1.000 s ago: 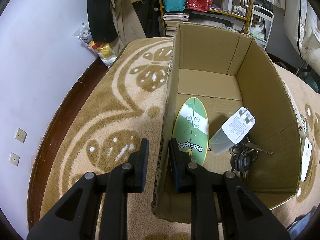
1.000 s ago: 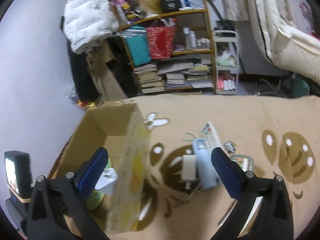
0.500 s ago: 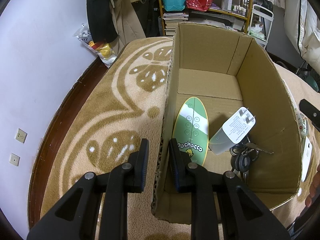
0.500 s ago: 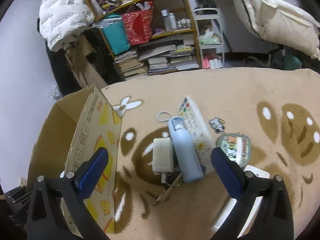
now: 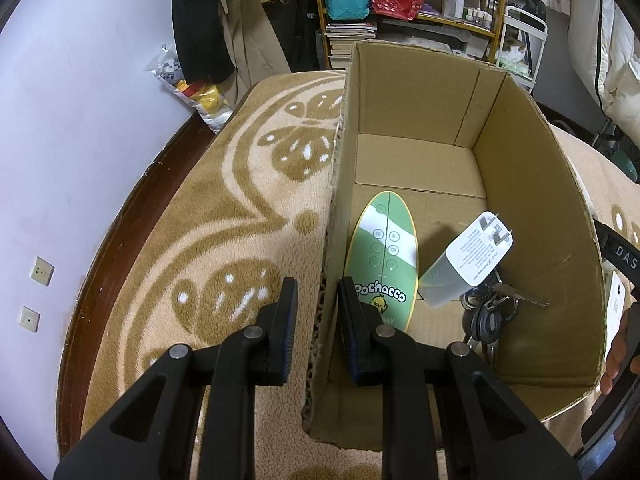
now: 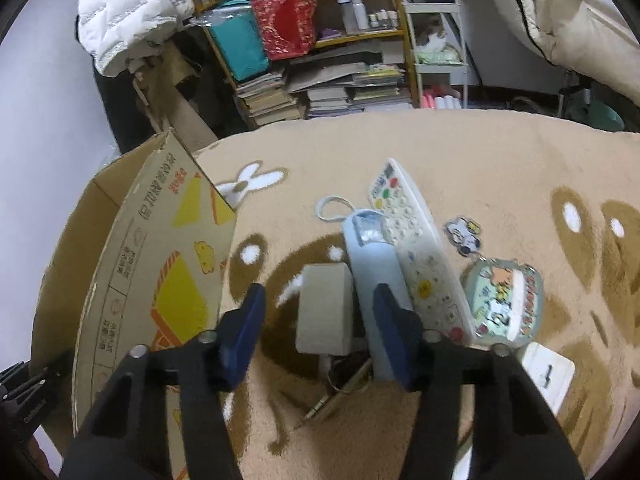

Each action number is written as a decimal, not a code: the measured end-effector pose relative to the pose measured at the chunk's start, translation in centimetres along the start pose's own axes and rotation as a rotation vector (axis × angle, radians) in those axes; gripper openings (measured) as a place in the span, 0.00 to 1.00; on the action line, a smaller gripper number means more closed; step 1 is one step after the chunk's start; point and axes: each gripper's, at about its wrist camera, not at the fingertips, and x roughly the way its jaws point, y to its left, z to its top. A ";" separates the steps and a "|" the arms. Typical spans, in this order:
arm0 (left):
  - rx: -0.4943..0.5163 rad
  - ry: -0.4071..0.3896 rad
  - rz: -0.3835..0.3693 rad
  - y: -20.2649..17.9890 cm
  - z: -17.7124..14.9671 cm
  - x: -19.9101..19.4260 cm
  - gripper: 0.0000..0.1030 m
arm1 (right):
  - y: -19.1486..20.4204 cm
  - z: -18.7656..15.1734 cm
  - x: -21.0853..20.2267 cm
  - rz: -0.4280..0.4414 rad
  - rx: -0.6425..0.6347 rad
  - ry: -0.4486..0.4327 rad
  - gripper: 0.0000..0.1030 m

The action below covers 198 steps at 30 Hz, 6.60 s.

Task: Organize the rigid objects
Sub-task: 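Move the right gripper to the white charger block and grasp it, then carry the white charger into the box and open the right gripper, then grasp the metal key ring on the rug with the right gripper, then carry the key ring into the box and open the right gripper, then move the right gripper to the light blue bottle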

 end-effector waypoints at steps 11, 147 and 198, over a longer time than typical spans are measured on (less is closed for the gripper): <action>0.007 0.001 0.007 -0.1 0.0 0.1 0.20 | 0.4 0.0 0.9 -0.076 -0.065 0.012 0.23; 0.008 0.017 -0.006 0.0 0.1 0.3 0.21 | 9.8 1.2 -11.1 0.086 -0.158 -0.221 0.12; 0.006 0.014 -0.009 -0.1 0.1 0.0 0.21 | 8.7 0.7 -9.1 0.008 -0.210 -0.211 0.91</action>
